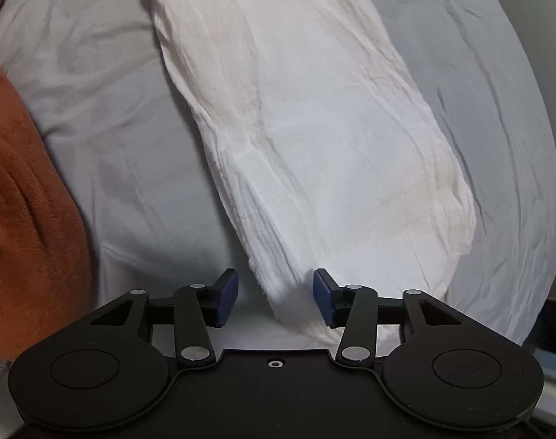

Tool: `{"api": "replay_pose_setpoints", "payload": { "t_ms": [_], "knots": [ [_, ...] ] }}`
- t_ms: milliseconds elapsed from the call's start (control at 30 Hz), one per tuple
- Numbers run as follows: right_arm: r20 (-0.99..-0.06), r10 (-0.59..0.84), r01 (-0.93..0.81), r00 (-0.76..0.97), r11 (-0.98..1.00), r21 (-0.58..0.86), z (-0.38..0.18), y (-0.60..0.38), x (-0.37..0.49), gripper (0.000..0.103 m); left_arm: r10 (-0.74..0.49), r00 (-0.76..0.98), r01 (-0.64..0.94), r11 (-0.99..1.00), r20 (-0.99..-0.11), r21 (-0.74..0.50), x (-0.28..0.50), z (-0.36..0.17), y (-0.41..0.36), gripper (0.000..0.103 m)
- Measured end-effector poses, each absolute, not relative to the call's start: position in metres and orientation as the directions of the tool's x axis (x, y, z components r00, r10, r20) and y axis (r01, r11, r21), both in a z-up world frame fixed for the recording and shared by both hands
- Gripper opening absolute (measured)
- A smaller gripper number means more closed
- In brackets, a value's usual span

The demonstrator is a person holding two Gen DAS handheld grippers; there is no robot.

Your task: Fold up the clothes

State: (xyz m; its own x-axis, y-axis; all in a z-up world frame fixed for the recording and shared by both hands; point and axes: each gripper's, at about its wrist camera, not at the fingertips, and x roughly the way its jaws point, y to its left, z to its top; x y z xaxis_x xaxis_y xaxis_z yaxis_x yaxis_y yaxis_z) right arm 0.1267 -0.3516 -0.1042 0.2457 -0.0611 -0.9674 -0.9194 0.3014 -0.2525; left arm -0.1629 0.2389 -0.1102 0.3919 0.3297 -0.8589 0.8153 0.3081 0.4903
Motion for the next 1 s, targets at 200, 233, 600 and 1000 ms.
{"api": "replay_pose_setpoints", "payload": {
  "t_ms": [200, 233, 600, 1000],
  "knots": [
    [-0.971, -0.011, -0.872, 0.239, 0.437, -0.220, -0.078, -0.357, 0.139, 0.055, 0.269, 0.405, 0.694, 0.532, -0.874, 0.485, -0.031, -0.042, 0.231, 0.064],
    [-0.968, 0.003, -0.856, 0.252, 0.466, -0.221, -0.075, -0.358, 0.144, 0.055, 0.255, 0.408, 0.658, 0.583, -0.877, 0.476, -0.010, -0.038, 0.217, 0.066],
    [-0.928, 0.015, -0.736, 0.373, 0.613, -0.286, -0.078, -0.350, 0.172, 0.056, 0.156, 0.353, 0.107, 0.973, -0.923, 0.206, 0.098, -0.081, 0.202, 0.066],
    [-0.948, -0.026, -0.728, 0.318, 0.633, -0.262, -0.114, -0.360, 0.192, 0.056, 0.147, 0.204, -0.104, 0.986, -0.968, 0.128, 0.096, -0.107, 0.251, 0.065]
  ]
}}
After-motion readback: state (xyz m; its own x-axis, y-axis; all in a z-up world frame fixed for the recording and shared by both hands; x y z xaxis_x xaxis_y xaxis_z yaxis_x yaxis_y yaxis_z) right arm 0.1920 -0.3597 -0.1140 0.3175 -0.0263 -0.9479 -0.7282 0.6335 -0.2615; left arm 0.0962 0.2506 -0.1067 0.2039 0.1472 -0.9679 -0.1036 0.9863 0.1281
